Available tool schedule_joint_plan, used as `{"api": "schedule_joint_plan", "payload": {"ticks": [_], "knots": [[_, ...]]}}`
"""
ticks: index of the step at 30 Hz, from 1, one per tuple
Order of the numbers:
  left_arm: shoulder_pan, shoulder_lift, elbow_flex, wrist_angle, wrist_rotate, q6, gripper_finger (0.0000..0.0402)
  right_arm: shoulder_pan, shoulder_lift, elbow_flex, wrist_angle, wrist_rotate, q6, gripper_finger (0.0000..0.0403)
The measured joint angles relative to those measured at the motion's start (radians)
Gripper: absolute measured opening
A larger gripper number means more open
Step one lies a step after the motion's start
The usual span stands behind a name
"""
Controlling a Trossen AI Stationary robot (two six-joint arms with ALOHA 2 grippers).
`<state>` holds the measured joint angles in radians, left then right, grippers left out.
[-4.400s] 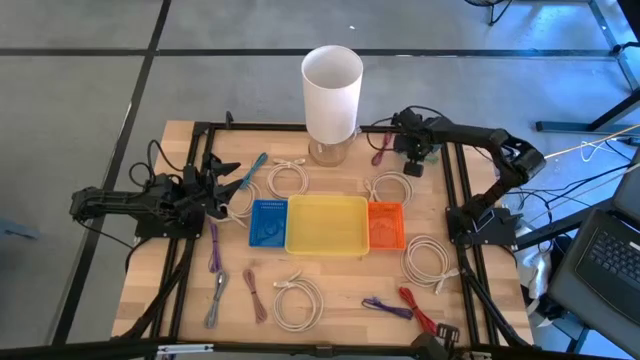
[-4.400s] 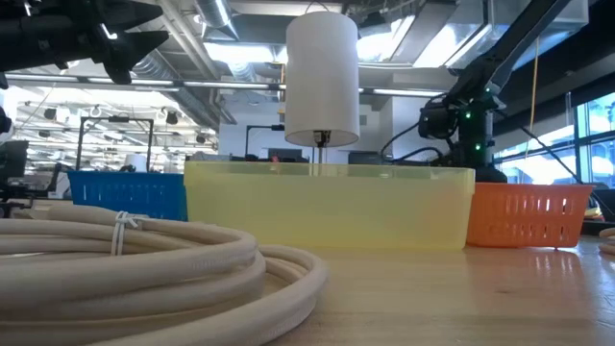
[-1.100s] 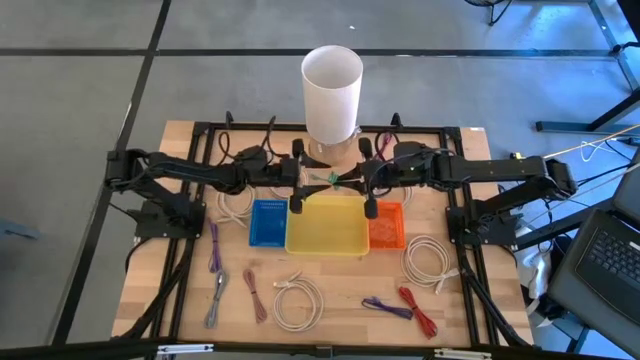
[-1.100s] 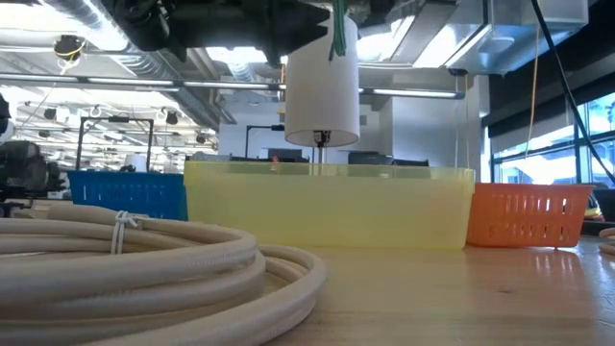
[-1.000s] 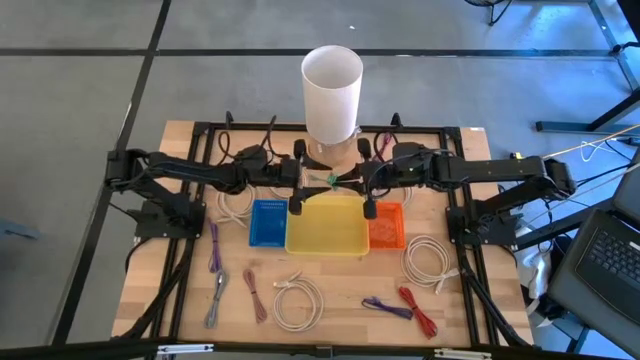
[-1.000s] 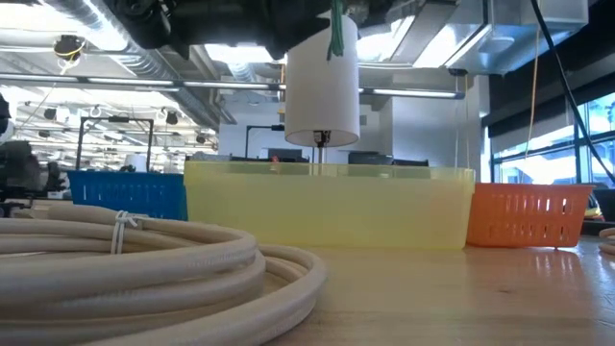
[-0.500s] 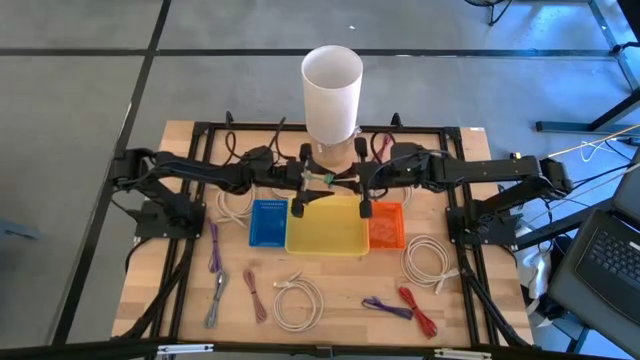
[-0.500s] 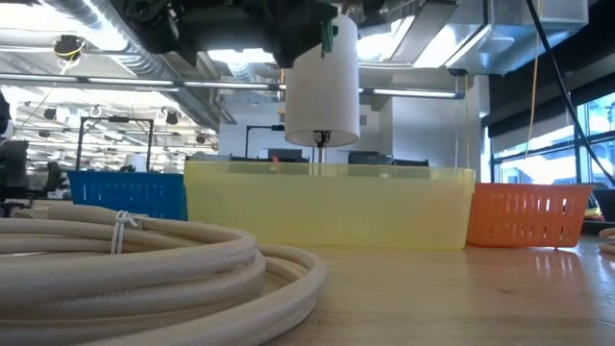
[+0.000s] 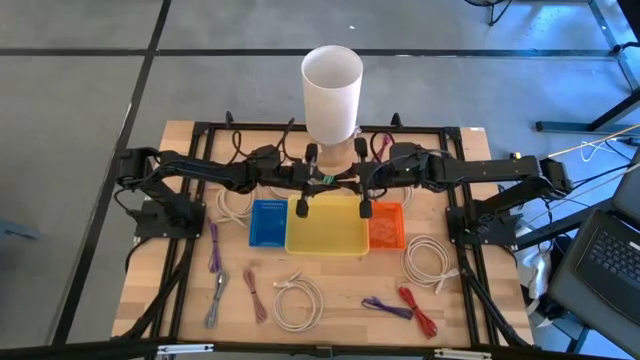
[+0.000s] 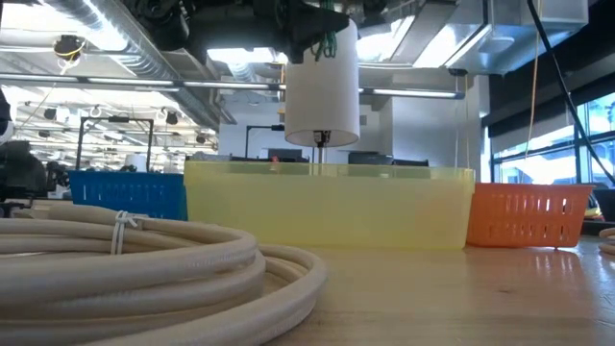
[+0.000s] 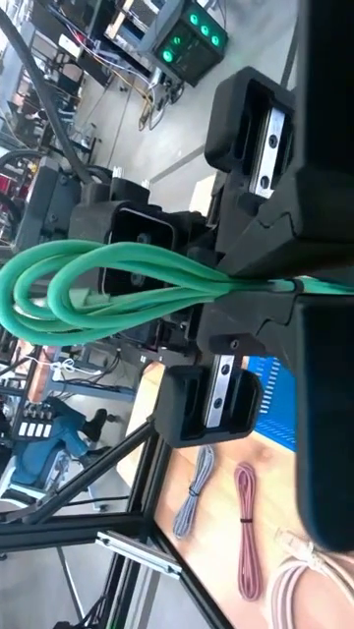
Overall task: Pick & Place USB Port
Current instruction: Put the green USB cable into the blue bin
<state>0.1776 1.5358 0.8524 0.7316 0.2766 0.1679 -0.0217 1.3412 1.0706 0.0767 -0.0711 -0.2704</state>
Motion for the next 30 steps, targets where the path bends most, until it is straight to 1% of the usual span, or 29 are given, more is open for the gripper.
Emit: {"api": "schedule_joint_plan", "payload": {"ticks": [3,5,10,15,18,21,24,25,28,30], "knots": [[0.000,-0.003,0.000,-0.017,-0.005,-0.013,0.0018,-0.007,0.000,0.000,-0.006,0.005,-0.001,0.0033],[0.003,-0.026,0.000,-0.064,-0.013,-0.015,0.0018,-0.008,0.000,0.000,-0.012,0.046,-0.027,0.0061],[0.010,-0.108,0.000,-0.205,-0.032,0.010,0.0018,-0.008,-0.001,0.001,-0.084,0.238,-0.182,0.0149],[0.006,-0.213,0.000,-0.421,-0.160,0.083,0.0018,-0.007,-0.009,0.001,-0.114,0.415,-0.230,0.0231],[0.007,-0.293,0.000,-0.569,-0.227,0.136,0.0018,-0.004,-0.017,0.001,-0.147,0.573,-0.236,0.0269],[0.006,-0.370,0.001,-0.791,-0.296,0.189,0.0018,-0.005,-0.028,0.001,-0.233,0.777,-0.236,0.0293],[0.000,-0.427,0.000,-1.017,-0.404,0.237,0.0018,-0.005,-0.035,0.001,-0.354,0.958,-0.222,0.0301],[-0.004,-0.436,0.000,-1.075,-0.438,0.262,0.0018,-0.005,-0.035,0.001,-0.395,1.003,-0.204,0.0302],[-0.021,-0.445,-0.001,-1.247,-0.510,0.376,0.0018,-0.005,-0.035,0.001,-0.527,1.096,-0.113,0.0303],[-0.037,-0.433,-0.001,-1.320,-0.545,0.477,0.0018,-0.006,-0.035,0.001,-0.606,1.108,-0.031,0.0303]]}}
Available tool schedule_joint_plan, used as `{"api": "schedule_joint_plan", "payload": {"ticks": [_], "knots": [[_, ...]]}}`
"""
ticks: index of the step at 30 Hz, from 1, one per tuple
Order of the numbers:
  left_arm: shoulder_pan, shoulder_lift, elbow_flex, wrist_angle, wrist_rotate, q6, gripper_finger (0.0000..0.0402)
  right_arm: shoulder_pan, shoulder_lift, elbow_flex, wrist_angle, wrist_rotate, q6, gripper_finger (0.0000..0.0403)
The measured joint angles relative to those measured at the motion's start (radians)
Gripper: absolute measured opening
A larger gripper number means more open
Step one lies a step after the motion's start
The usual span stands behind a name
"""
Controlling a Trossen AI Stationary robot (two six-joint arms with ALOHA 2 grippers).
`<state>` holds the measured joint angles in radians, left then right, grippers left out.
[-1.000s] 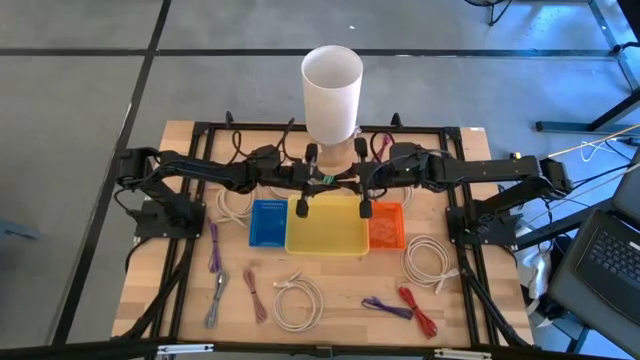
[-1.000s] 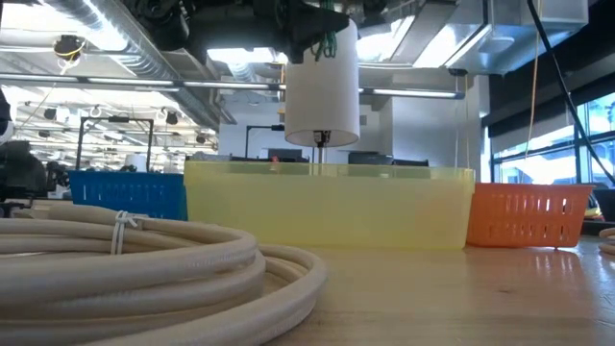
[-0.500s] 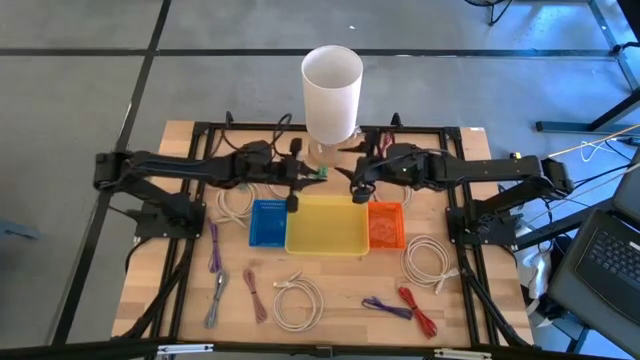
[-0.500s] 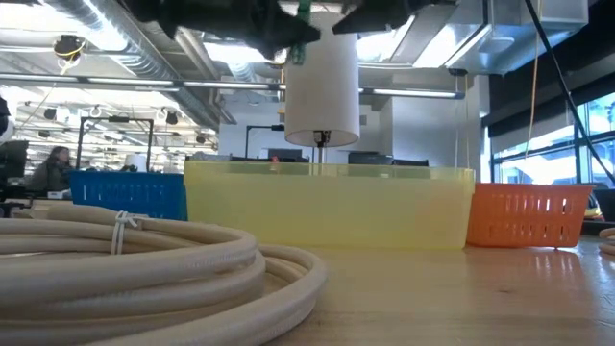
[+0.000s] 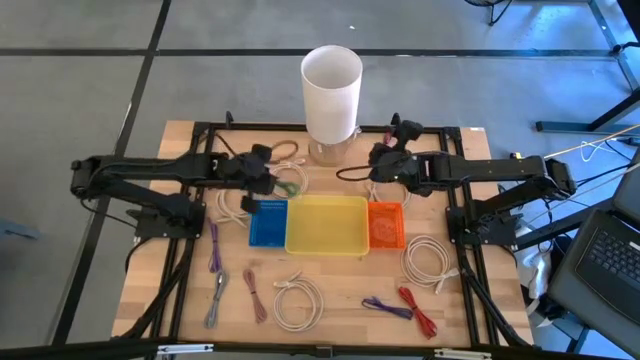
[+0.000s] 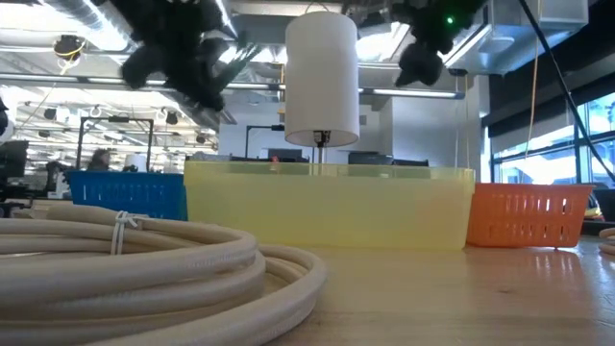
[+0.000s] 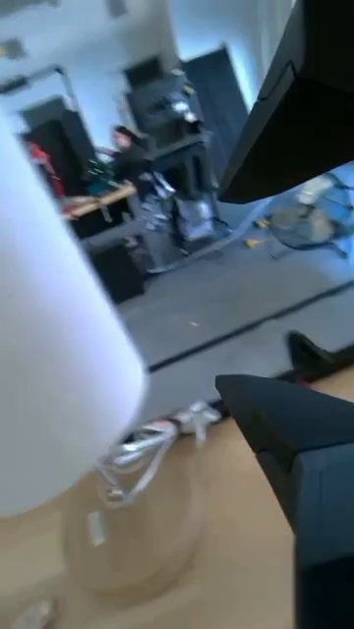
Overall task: Pick & Place USB Port
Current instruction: Put the green USB cable into the blue bin
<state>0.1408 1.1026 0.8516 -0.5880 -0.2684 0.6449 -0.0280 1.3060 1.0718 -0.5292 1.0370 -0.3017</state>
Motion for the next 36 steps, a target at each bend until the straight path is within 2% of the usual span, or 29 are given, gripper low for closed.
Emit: {"api": "schedule_joint_plan", "payload": {"ticks": [4,7,14,19,24,31,36], "knots": [[-0.048,0.022,0.000,-0.144,-0.055,0.193,0.0018,-0.003,0.000,0.000,-0.121,-0.001,0.184,0.0301],[-0.102,0.037,0.000,-0.222,-0.103,0.296,0.0018,-0.003,0.000,0.000,-0.199,-0.001,0.259,0.0296],[-0.232,0.113,0.000,-0.320,-0.288,0.387,0.0018,-0.003,0.000,0.000,-0.224,-0.001,0.295,0.0285],[-0.277,0.215,0.000,-0.322,-0.408,0.516,0.0018,-0.003,0.000,0.000,-0.223,-0.001,0.302,0.0283],[-0.285,0.300,0.000,-0.322,-0.429,0.604,0.0018,-0.003,0.000,0.000,-0.223,-0.015,0.305,0.0283],[-0.289,0.353,0.000,-0.306,-0.411,0.573,0.0018,-0.003,0.000,0.000,-0.223,-0.017,0.304,0.0283],[-0.314,0.391,0.000,-0.277,-0.353,0.570,0.0018,-0.003,0.000,0.000,-0.223,-0.020,0.302,0.0283]]}}
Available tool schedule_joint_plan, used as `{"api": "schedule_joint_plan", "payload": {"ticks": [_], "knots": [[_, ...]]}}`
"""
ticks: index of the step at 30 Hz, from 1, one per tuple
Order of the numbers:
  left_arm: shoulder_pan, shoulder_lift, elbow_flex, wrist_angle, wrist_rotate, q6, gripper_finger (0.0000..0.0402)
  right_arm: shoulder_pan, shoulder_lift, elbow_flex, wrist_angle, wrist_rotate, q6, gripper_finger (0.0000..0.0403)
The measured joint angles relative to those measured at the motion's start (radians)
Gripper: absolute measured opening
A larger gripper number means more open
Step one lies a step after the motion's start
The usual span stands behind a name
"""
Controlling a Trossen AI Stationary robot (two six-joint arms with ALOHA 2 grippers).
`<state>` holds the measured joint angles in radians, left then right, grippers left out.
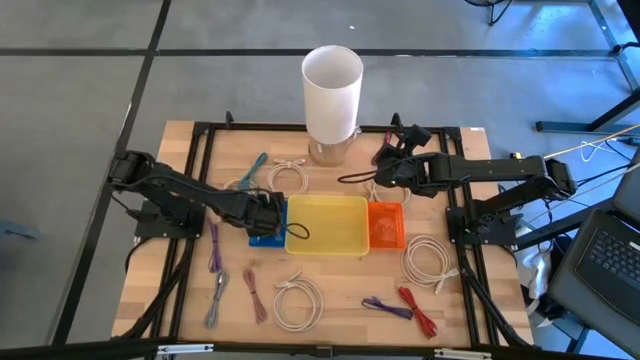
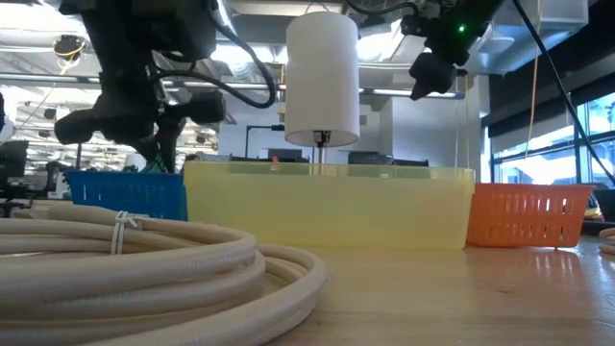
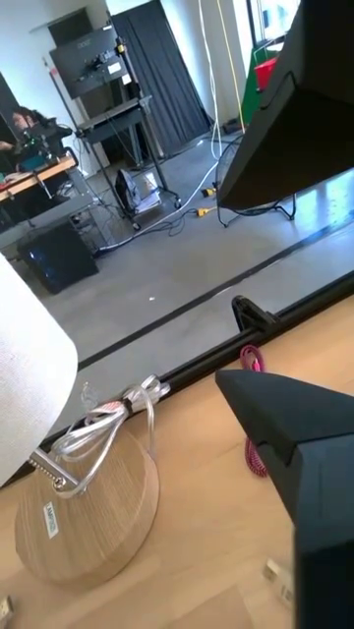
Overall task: Pick & Place USB Port
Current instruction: Put the green USB cable into the blue bin, then put the light brown HDMI cable into the yellow bin
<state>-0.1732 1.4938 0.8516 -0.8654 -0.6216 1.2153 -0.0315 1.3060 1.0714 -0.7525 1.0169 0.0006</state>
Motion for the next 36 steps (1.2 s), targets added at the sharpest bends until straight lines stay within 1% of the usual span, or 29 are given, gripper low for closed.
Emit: {"api": "schedule_joint_plan", "payload": {"ticks": [3,7,11,18,22,26,33,36], "knots": [[-0.016,0.021,0.000,-0.001,0.005,-0.014,0.0018,0.000,0.000,0.000,0.000,0.000,0.000,0.0283],[-0.017,0.039,-0.002,-0.001,0.046,-0.064,0.0018,0.000,0.000,0.000,0.000,0.000,0.000,0.0283],[-0.012,0.055,-0.011,-0.006,0.050,-0.069,0.0022,0.000,0.000,-0.001,0.000,0.000,0.000,0.0283],[0.005,0.060,-0.011,0.022,0.063,-0.070,0.0063,0.000,0.000,-0.001,0.000,0.000,0.018,0.0283],[0.005,0.060,-0.011,0.092,0.038,-0.100,0.0086,0.000,0.000,-0.001,0.000,0.000,0.018,0.0283],[0.005,0.060,0.001,0.104,0.026,-0.118,0.0117,0.000,0.000,-0.001,0.000,0.000,0.018,0.0283],[0.005,0.060,0.005,0.064,-0.001,-0.143,0.0162,0.000,0.000,-0.001,0.000,0.000,0.018,0.0283],[0.005,0.040,0.005,-0.002,-0.075,-0.183,0.0172,0.000,0.000,-0.001,0.000,0.000,0.018,0.0283]]}}
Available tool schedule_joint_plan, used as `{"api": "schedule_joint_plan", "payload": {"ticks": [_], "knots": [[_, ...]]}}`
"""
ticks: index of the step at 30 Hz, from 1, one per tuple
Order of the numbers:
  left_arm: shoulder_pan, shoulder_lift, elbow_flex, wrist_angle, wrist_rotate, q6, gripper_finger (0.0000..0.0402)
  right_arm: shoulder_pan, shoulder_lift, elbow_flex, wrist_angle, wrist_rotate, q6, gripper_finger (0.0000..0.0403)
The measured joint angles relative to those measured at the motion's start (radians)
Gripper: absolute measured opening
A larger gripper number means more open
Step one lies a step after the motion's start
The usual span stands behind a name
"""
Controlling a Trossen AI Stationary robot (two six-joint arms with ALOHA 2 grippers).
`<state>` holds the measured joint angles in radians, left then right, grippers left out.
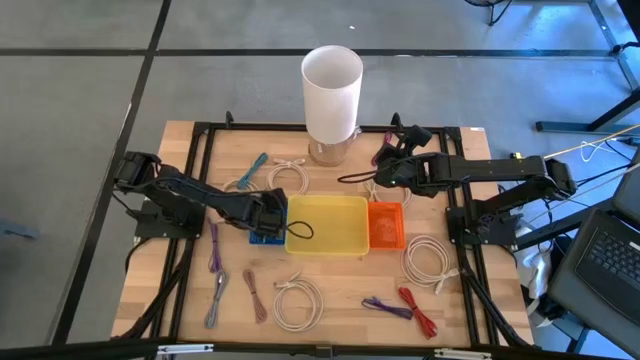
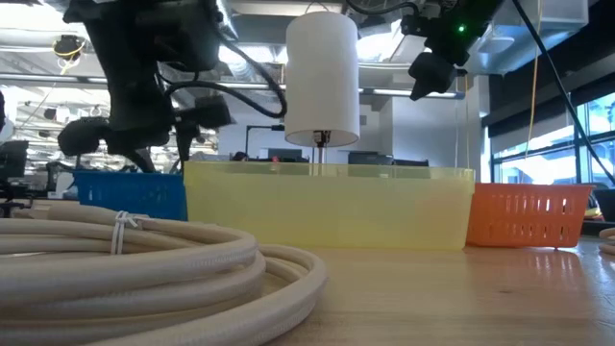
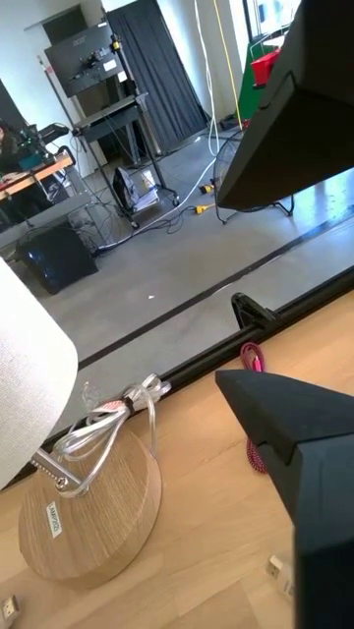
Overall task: Pick & Place USB Port
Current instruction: Put the light brown HDMI cable into the yellow bin
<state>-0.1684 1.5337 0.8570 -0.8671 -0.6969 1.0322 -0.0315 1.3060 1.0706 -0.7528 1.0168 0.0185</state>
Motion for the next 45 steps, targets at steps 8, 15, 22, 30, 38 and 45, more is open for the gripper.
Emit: {"api": "schedule_joint_plan", "payload": {"ticks": [8,15,22,30,38,45], "knots": [[0.000,-0.197,0.000,-0.013,0.000,-0.102,0.0177,0.000,0.000,0.000,0.000,0.000,-0.002,0.0283],[0.043,-0.376,0.000,0.069,-0.052,-0.331,0.0177,0.000,0.000,0.000,0.000,0.000,0.000,0.0283],[0.240,-0.428,0.001,0.298,0.076,-0.741,0.0173,-0.007,0.000,0.000,0.029,-0.040,-0.001,0.0283],[0.553,-0.404,0.022,0.448,0.377,-1.002,0.0152,-0.012,0.000,0.000,0.027,-0.061,-0.002,0.0283],[0.827,-0.248,0.028,0.346,0.646,-1.091,0.0128,-0.012,0.000,0.000,0.027,-0.076,-0.003,0.0283],[0.853,-0.082,0.028,0.357,0.679,-1.091,0.0139,-0.012,0.000,0.000,0.026,-0.076,-0.003,0.0283]]}}
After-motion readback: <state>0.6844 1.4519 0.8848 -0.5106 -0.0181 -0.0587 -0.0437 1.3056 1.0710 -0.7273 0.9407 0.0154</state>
